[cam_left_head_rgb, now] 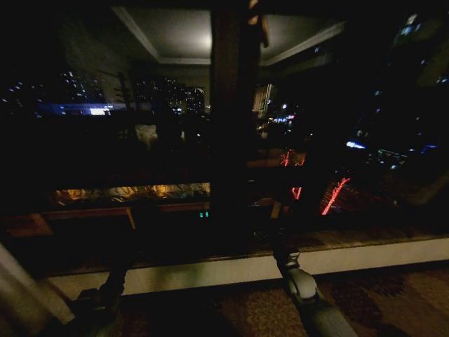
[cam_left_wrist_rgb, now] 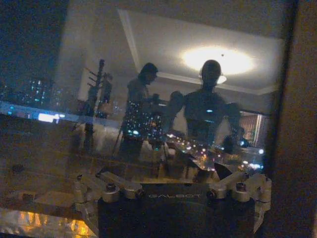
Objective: Open the curtains by pulling them apart, changing their state from closed to fully open.
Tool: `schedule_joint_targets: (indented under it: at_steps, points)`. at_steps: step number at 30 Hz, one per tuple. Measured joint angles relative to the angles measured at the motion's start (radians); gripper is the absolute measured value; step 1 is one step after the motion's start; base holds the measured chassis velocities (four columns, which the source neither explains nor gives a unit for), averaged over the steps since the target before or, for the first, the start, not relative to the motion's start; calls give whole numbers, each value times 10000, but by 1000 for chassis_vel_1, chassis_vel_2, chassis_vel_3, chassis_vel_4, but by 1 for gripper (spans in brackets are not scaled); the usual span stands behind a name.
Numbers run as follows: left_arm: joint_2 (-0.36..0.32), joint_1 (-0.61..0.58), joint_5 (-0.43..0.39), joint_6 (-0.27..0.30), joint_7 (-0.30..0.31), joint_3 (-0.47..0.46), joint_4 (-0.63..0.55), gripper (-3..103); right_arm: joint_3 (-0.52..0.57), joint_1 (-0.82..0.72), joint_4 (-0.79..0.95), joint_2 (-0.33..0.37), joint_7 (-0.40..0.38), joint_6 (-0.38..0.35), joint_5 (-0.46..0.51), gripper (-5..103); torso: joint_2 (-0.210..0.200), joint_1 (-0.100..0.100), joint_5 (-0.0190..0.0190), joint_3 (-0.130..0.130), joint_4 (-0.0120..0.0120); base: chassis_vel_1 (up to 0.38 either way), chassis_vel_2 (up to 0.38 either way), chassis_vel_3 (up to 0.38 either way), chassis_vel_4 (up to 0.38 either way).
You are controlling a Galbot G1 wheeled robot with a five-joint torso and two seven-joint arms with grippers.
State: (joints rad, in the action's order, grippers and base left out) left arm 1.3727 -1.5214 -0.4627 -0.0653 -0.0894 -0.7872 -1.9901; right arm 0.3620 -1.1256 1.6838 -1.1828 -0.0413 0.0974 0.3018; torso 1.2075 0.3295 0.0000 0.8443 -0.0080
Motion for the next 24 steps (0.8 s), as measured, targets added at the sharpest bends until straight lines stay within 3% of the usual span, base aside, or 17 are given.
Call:
schedule_joint_targets:
  at_steps: [24]
  points:
    - [0, 0, 0, 0, 0, 0, 0, 100, 0, 0, 0, 0, 0, 0, 0, 100, 0, 0, 0, 0, 0, -358, -351, 358, 351]
